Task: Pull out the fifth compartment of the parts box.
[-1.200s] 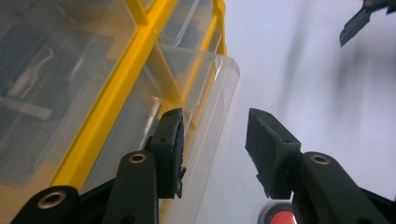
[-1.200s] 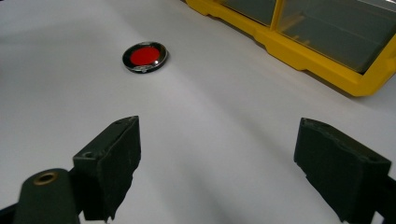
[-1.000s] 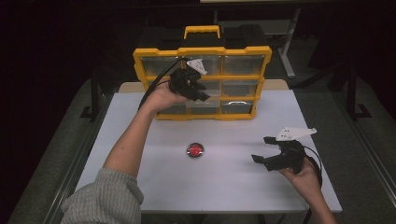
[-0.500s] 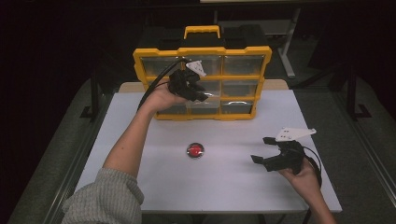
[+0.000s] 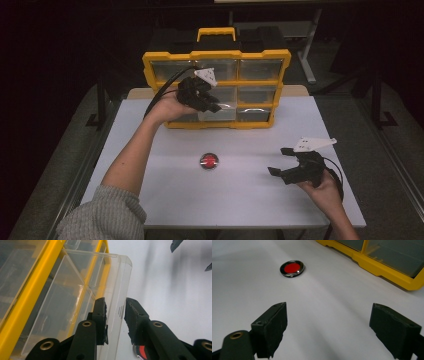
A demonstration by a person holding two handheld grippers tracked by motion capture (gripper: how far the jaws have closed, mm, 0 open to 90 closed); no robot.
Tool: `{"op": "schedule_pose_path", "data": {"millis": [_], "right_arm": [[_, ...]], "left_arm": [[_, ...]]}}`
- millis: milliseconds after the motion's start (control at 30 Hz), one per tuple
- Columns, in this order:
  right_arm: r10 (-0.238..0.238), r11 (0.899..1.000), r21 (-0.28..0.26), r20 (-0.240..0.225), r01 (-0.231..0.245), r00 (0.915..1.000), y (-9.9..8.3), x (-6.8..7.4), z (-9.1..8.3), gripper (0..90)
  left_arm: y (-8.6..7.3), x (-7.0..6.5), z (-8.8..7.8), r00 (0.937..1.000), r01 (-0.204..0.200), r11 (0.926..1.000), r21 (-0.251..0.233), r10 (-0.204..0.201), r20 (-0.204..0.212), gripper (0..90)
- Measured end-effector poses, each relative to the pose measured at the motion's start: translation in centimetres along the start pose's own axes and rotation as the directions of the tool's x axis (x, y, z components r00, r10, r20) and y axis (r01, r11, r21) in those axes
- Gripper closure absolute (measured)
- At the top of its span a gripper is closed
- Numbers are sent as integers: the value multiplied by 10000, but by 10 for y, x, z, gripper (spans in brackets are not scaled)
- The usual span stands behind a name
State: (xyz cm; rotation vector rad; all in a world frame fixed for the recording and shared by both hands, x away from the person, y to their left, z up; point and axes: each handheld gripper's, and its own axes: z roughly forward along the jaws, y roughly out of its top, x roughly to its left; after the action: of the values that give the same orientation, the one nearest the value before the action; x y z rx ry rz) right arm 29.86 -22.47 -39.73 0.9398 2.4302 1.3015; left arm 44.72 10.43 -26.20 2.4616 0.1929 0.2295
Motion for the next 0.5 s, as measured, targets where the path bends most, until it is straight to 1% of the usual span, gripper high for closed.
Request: {"op": "schedule_pose_path", "data": {"millis": [33,100,133,333,400,500], "right_arm": [[-14,10000,-1,13,14,10000,0,0,0,138],[-11,10000,-7,4,11,10000,0,0,0,138],[5,10000,-18,-10,-5,10000,0,0,1,138],[20,10000,24,-79,-19,10000,0,1,3,138],[14,10000,25,-58,-13,10000,1,2,4,138],[30,10000,58,-88,-29,10000,1,2,4,138]], "left_arm": [[0,-1,-1,9999,-53,10000,16,52,87,709],[0,-2,-1,9998,-120,9999,20,119,130,719],[1,-5,-3,9995,-256,9997,12,256,167,723],[1,-10,-4,9986,-448,9990,78,446,268,732],[-1,-11,-4,9987,-375,9993,44,373,345,732],[-3,-12,-4,9989,-332,9994,-106,335,326,730]]}}
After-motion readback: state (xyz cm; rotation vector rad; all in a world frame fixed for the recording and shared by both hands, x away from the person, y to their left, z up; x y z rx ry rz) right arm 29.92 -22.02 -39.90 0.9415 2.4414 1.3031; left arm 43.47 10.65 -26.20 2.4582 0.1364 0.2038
